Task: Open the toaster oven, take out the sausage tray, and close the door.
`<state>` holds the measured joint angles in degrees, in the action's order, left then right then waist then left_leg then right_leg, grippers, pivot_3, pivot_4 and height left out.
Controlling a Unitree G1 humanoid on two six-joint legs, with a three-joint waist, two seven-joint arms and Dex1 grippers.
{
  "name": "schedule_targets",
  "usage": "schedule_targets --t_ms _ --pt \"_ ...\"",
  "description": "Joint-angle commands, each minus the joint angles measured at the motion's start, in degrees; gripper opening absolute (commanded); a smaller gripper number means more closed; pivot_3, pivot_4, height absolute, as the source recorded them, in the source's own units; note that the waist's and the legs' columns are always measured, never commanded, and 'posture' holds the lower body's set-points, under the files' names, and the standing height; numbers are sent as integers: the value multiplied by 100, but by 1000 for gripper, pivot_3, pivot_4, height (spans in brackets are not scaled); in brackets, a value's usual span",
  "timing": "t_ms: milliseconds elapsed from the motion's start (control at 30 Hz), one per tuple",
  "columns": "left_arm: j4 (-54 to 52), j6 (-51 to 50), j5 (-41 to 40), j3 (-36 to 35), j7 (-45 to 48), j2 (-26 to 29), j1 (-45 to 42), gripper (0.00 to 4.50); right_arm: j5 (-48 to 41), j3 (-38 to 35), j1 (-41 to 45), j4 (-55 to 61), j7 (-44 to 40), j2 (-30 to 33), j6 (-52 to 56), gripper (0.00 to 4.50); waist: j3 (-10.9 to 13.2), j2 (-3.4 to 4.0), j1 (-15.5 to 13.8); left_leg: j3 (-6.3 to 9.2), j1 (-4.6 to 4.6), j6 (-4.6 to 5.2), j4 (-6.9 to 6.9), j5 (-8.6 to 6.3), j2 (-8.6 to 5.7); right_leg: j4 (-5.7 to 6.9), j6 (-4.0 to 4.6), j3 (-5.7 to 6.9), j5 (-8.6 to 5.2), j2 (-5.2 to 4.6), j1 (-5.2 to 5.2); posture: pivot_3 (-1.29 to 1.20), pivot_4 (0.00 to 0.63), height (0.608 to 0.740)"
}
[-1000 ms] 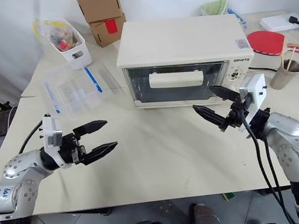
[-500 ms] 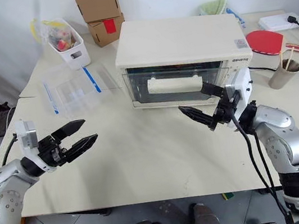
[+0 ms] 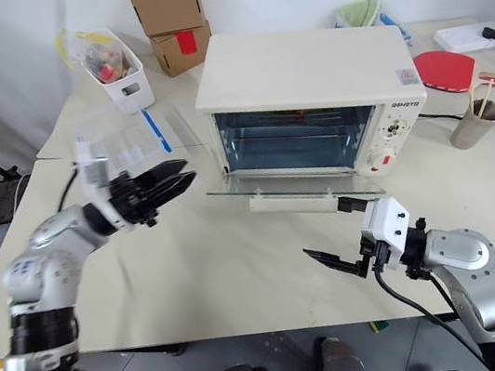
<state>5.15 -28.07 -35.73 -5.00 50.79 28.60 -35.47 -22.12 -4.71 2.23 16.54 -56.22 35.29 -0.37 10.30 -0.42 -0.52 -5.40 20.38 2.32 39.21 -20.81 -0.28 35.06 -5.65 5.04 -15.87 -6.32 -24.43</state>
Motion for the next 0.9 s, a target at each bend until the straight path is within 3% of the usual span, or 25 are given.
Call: schedule_targets --t_ms 33,133,333,667,900 --pt "527 652 471 266 0 -439 -402 601 67 -48 -25 -58 -18 -6 -316 4500 0 0 -15 0 0 0 0 0 1 -1 0 2 0 1 0 0 150 740" --pt "1036 992 835 495 -108 -883 -653 13 195 -41 -103 -138 111 -74 -484 4500 0 0 -76 -1 0 6 11 4 1 1 0 7 0 0 5 0 150 740" --pt "1311 1310 1101 661 249 -1051 -641 13 307 -250 -670 44 535 -246 -670 4500 1 -1 -82 0 3 7 41 4 3 24 -1 4 1 -6 8 0 150 740" --pt "1319 1518 1501 889 798 -759 -195 13 370 -1875 -2977 -30 1223 -530 -1523 4500 0 0 -85 5 -2 7 46 1 2 28 -2 -1 1 -25 14 0 150 740" --pt "1277 1839 1818 974 748 -751 144 13 180 -2457 -2706 273 1439 -202 -1413 4500 -1 1 -10 0 -12 3 46 -2 9 10 -1 -66 1 -34 14 0 150 740"
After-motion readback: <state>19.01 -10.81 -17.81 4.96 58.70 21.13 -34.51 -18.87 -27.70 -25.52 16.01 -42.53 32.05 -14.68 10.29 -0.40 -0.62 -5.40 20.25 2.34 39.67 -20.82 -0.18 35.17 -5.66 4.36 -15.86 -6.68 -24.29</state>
